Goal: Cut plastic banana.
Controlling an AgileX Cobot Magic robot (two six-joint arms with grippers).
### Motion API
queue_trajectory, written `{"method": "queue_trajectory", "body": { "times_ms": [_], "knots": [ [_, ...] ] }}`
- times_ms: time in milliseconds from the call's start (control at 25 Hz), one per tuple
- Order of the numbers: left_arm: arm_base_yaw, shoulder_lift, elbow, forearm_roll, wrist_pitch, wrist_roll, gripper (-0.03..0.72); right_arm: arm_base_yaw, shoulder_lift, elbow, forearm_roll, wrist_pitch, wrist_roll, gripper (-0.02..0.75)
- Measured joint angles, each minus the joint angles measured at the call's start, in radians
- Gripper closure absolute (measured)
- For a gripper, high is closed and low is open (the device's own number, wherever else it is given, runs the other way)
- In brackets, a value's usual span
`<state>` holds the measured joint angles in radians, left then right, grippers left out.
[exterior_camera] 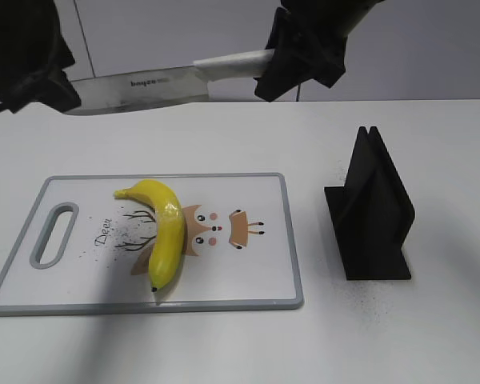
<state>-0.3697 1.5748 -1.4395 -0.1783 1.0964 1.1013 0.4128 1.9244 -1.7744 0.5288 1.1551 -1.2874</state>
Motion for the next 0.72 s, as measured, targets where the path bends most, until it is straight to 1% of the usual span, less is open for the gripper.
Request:
{"method": "queue_trajectory", "body": {
  "times_ms": [120, 240, 280, 320, 360, 400, 440, 480, 560, 720],
  "knots": [
    [-0.001, 0.055, 0.0, 0.002, -0.016, 0.004, 0.096, 0.0, 0.0, 0.0, 0.047, 0.0, -0.042, 0.571],
    [-0.001, 0.101, 0.0, 0.002, -0.022, 0.004, 0.114, 0.0, 0.004, 0.0, 0.058, -0.001, -0.054, 0.571],
    [-0.001, 0.113, 0.0, 0.002, -0.027, 0.004, 0.147, 0.0, 0.009, 0.0, 0.058, 0.004, -0.055, 0.571],
    [-0.001, 0.122, 0.0, 0.001, -0.03, 0.004, 0.215, 0.0, 0.015, 0.0, 0.058, 0.013, -0.056, 0.571],
    [-0.001, 0.127, 0.0, 0.001, -0.034, 0.004, 0.301, 0.0, 0.024, 0.0, 0.052, 0.024, -0.056, 0.571],
    [-0.001, 0.132, 0.0, 0.0, -0.03, 0.004, 0.433, 0.0, 0.034, 0.0, 0.047, 0.027, -0.055, 0.571],
    [-0.001, 0.134, 0.0, -0.001, -0.029, 0.004, 0.534, 0.0, 0.043, 0.0, 0.043, 0.023, -0.054, 0.571],
    [-0.001, 0.135, 0.0, -0.007, -0.025, 0.004, 0.594, 0.0, 0.049, 0.0, 0.042, 0.019, -0.053, 0.571],
    [-0.001, 0.146, 0.0, -0.016, -0.016, 0.007, 0.644, 0.0, 0.055, 0.0, 0.034, 0.013, -0.058, 0.571],
    [-0.001, 0.186, 0.0, -0.029, -0.021, 0.011, 0.667, 0.0, 0.078, 0.0, 0.012, 0.01, -0.049, 0.571]
  ]
}}
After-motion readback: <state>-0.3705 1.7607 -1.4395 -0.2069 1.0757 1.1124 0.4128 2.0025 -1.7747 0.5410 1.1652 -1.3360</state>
